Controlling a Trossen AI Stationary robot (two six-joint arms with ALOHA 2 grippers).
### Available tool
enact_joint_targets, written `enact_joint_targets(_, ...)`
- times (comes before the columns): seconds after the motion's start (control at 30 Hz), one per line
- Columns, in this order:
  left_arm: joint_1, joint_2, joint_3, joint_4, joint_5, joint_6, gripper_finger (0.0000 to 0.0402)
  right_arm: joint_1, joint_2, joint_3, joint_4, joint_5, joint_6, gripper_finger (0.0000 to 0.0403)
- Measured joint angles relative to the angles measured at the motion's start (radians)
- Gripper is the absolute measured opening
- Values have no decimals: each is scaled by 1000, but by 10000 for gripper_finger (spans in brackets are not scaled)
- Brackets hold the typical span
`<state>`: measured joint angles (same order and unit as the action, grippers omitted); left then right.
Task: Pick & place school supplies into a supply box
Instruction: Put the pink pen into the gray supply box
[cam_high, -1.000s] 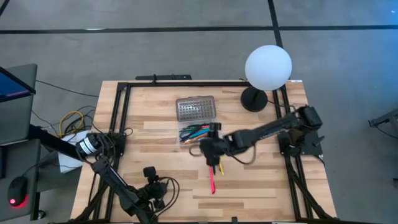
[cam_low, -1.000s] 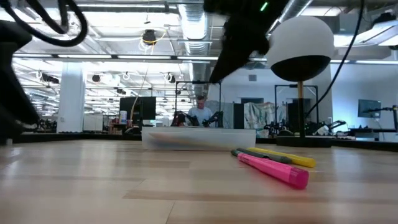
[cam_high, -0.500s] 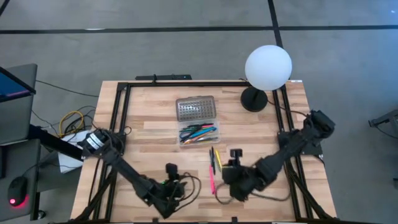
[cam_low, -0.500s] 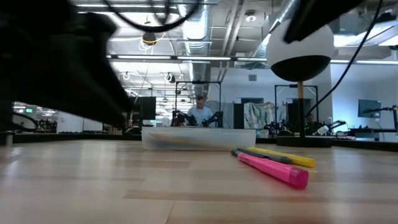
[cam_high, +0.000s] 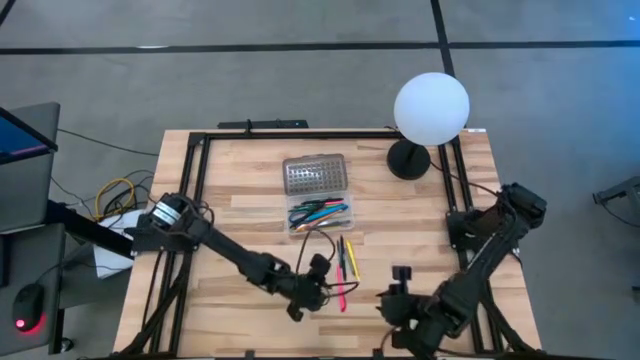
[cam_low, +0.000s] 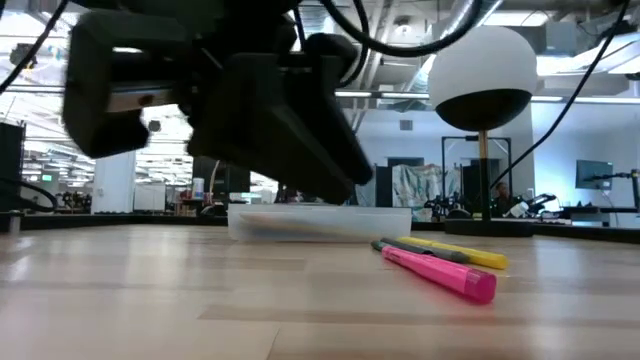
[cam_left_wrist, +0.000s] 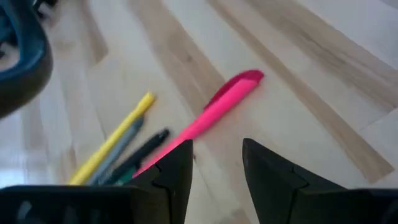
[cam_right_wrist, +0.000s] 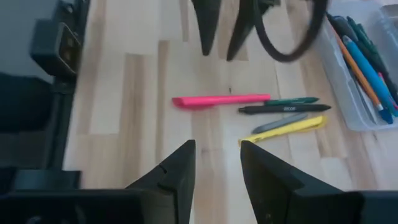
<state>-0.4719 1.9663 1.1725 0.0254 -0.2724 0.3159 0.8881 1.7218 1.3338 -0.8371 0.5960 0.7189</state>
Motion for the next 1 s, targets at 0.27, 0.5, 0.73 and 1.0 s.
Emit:
enact_joint_targets(0.27, 114, 0, 0, 86, 220, 129, 135, 110, 0, 0, 8, 74, 139, 120)
enact_joint_targets(0.5, 151, 88, 12, 205, 337, 172, 135, 177, 0, 0, 13, 143, 203, 120)
enact_joint_targets(0.73, 145, 180, 57, 214, 265, 200, 135, 219, 0, 0, 29, 169, 218, 120)
enact_joint_targets(1.0, 169, 181, 60, 188, 276, 117, 135, 225, 0, -7, 43, 206, 216, 120)
